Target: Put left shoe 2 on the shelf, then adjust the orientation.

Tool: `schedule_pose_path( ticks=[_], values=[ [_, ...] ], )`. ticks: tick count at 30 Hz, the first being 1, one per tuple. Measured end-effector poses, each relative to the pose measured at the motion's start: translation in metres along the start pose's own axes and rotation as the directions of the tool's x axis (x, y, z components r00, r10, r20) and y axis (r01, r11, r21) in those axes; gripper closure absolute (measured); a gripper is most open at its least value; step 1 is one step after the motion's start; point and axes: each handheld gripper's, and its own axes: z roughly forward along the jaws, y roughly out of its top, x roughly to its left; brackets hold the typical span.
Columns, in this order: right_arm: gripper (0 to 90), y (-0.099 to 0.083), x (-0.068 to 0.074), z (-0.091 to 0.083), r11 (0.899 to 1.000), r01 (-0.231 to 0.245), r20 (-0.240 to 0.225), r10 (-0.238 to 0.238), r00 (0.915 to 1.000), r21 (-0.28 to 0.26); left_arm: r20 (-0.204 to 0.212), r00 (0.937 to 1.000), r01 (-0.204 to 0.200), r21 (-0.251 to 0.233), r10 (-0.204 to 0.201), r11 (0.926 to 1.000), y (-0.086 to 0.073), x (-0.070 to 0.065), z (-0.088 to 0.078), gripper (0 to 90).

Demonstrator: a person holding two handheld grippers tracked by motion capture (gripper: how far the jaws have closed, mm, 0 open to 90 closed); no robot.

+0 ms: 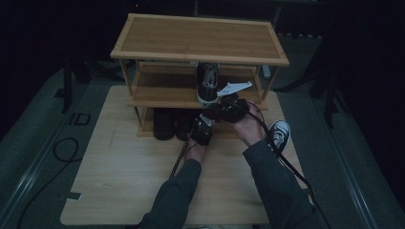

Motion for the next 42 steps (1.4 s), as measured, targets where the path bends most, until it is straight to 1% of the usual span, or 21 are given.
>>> schedule_pose_path(
  ticks=[2, 3, 5, 8, 10, 11, 13, 18, 21, 22, 24, 27, 29, 30, 36, 39, 42],
  values=[
    [74.0, -0.001, -0.001, -0.005, 1.0, 0.0, 0.002, 0.0, 1.0, 0.005, 0.002, 1.0, 0.0, 0.0, 0.0, 1.0, 0.0, 0.0, 0.0, 90.0],
    [74.0, -0.001, -0.001, -0.005, 1.0, 0.0, 0.002, 0.0, 1.0, 0.005, 0.002, 1.0, 0.0, 0.0, 0.0, 1.0, 0.0, 0.0, 0.0, 90.0],
    [69.3, -0.002, -0.002, -0.013, 1.0, -0.011, -0.012, 0.011, 0.9999, 0.008, 0.0, 1.0, 0.0, 0.0, 0.0, 1.0, 0.0, 0.0, 0.0, 90.0],
    [63.9, -0.004, 0.002, -0.022, 1.0, 0.013, -0.01, -0.013, 0.9999, 0.023, 0.001, 1.0, -0.001, 0.0, 0.001, 1.0, 0.0, 0.0, 0.0, 90.0],
    [59.4, -0.005, 0.003, -0.027, 0.999, 0.012, -0.009, -0.012, 0.9999, 0.035, -0.001, 1.0, -0.002, 0.0, 0.002, 1.0, 0.0, 0.0, 0.0, 90.0],
    [59.1, -0.007, 0.003, -0.03, 0.999, 0.005, -0.006, -0.005, 1.0, 0.043, -0.001, 1.0, -0.002, 0.0, 0.002, 1.0, 0.0, 0.0, 0.0, 90.0],
    [58.1, -0.013, 0.001, -0.035, 0.999, -0.023, -0.015, 0.023, 0.9996, 0.042, 0.0, 1.0, -0.002, 0.0, 0.002, 1.0, 0.0, 0.0, 0.0, 90.0],
    [54.6, -0.029, -0.007, -0.043, 0.996, -0.061, -0.008, 0.061, 0.9981, 0.057, -0.001, 1.0, -0.002, 0.0, 0.002, 1.0, 0.0, 0.0, 0.0, 90.0],
    [53.7, -0.036, -0.012, -0.047, 0.996, -0.072, 0.003, 0.072, 0.9974, 0.06, 0.005, 1.0, -0.006, -0.001, 0.006, 1.0, 0.0, 0.0, 0.0, 90.0],
    [53.5, -0.039, -0.012, -0.048, 0.995, -0.072, 0.01, 0.072, 0.9974, 0.065, 0.004, 1.0, -0.002, 0.001, 0.002, 1.0, 0.0, 0.0, 0.0, 90.0],
    [52.8, -0.043, -0.013, -0.049, 0.995, -0.067, 0.031, 0.065, 0.9974, 0.074, -0.001, 1.0, -0.006, 0.001, 0.006, 1.0, 0.0, 0.0, 0.0, 90.0],
    [51.6, -0.051, -0.015, -0.05, 0.994, -0.073, 0.027, 0.072, 0.9971, 0.079, 0.0, 1.0, -0.001, 0.001, 0.001, 1.0, 0.0, 0.0, 0.0, 90.0],
    [51.2, -0.057, -0.016, -0.051, 0.993, -0.085, 0.034, 0.083, 0.996, 0.087, 0.001, 1.0, 0.0, 0.002, 0.0, 1.0, 0.0, 0.0, 0.0, 90.0],
    [51.3, -0.06, -0.017, -0.052, 0.992, -0.092, 0.035, 0.089, 0.9954, 0.089, 0.01, 0.9999, -0.002, 0.002, 0.002, 1.0, 0.0, 0.0, 0.0, 90.0],
    [53.9, -0.076, -0.026, -0.057, 0.987, -0.128, 0.053, 0.123, 0.9909, 0.099, 0.007, 1.0, -0.002, 0.001, 0.002, 1.0, 0.0, 0.001, 0.0, 90.0],
    [56.1, -0.083, -0.032, -0.06, 0.984, -0.14, 0.078, 0.132, 0.9881, 0.109, 0.008, 1.0, -0.004, 0.002, 0.004, 1.0, 0.0, 0.001, 0.0, 90.0],
    [57.9, -0.09, -0.039, -0.064, 0.981, -0.16, 0.092, 0.151, 0.9843, 0.11, 0.009, 1.0, -0.002, 0.002, 0.002, 1.0, 0.0, 0.001, 0.0, 90.0]
  ],
)
